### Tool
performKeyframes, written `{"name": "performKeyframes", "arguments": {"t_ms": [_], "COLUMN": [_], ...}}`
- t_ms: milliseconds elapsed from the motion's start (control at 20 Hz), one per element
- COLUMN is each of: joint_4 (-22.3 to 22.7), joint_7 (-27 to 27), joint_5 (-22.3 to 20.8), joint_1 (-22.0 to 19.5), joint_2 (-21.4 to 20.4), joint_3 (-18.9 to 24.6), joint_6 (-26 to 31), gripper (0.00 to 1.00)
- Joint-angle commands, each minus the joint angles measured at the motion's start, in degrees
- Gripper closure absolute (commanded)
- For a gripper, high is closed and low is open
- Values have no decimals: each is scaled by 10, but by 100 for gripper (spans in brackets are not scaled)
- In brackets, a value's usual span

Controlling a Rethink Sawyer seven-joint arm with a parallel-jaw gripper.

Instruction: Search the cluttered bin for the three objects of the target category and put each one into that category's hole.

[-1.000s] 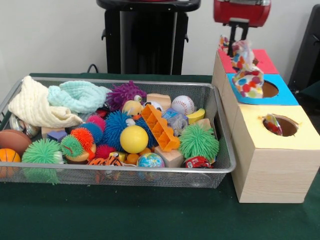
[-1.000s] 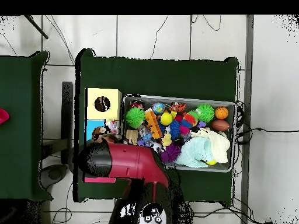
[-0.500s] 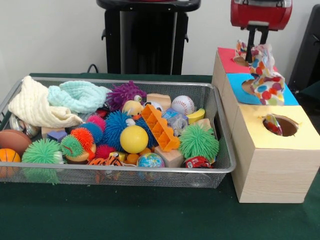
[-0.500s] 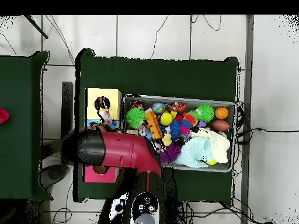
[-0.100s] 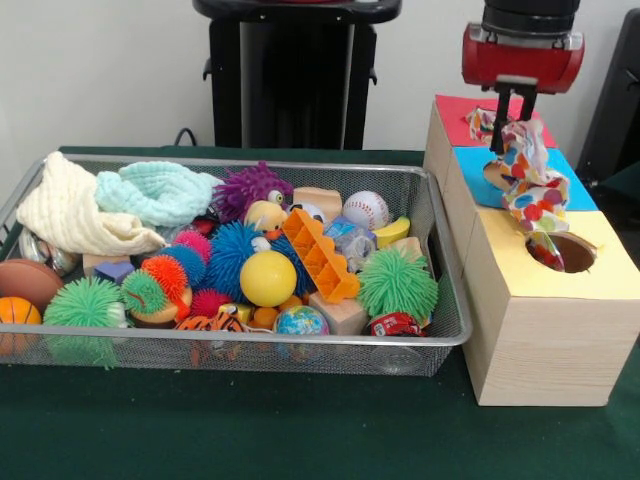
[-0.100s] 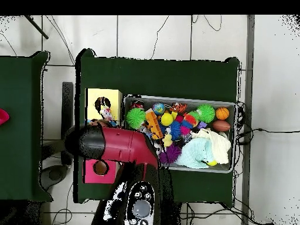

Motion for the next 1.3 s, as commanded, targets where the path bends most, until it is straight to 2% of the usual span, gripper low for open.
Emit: {"name": "performKeyframes", "arguments": {"t_ms": [50,300,500,600,800,1050,1300], "joint_4": [-62,-150,-190,-204,-199,-172,-144], "joint_7": [172,148,142,144,153,155,156], "joint_5": [-3,-44,-48,-44,-25,-1,5], "joint_1": [42,98,114,113,109,95,90], "joint_2": [58,59,65,72,84,87,89], "joint_3": [-54,-132,-156,-161,-156,-130,-121], "joint_6": [62,177,183,175,129,65,9], "gripper": [100,100,100,100,100,100,100]}}
